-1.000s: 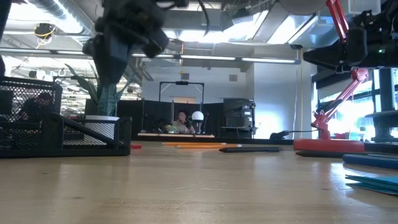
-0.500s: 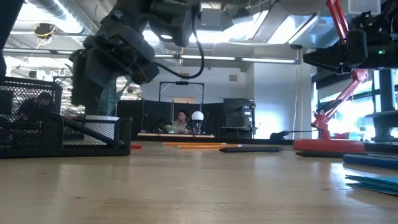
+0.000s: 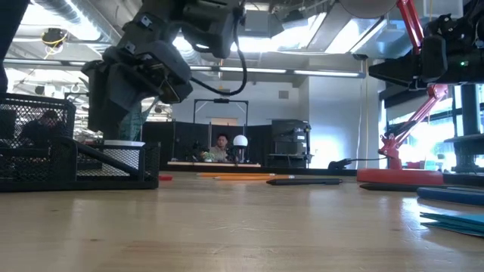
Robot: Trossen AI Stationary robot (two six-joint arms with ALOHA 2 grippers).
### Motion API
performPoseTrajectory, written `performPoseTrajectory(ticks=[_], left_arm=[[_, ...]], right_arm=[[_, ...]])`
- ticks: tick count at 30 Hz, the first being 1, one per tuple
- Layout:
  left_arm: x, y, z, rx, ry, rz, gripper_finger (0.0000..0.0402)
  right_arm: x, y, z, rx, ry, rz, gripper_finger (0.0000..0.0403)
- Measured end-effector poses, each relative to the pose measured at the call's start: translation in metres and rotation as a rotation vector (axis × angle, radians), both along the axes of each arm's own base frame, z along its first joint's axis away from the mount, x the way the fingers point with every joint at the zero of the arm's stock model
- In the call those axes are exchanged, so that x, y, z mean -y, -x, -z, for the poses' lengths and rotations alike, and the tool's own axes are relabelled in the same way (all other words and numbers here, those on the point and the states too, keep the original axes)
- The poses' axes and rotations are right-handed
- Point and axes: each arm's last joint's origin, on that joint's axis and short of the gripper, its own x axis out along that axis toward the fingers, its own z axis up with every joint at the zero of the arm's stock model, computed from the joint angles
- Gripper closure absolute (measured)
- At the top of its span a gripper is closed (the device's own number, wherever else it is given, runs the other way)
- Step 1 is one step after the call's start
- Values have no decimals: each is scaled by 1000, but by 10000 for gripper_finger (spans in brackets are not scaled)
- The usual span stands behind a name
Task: Pick and place office supplies into organizer
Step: Put the left black pen into the back left compartment of the desk organizer
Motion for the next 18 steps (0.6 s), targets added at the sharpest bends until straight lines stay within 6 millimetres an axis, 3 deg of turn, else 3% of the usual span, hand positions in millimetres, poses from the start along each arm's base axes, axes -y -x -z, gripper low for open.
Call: performPoseTrajectory(ticks=[7,18], left_arm=[[1,-7,4,53,4,0,270],[1,-12,35,-66,14,23,270]], right_arm=[[0,0,0,-4,1,0,249],[0,0,1,-9,2,1,249]])
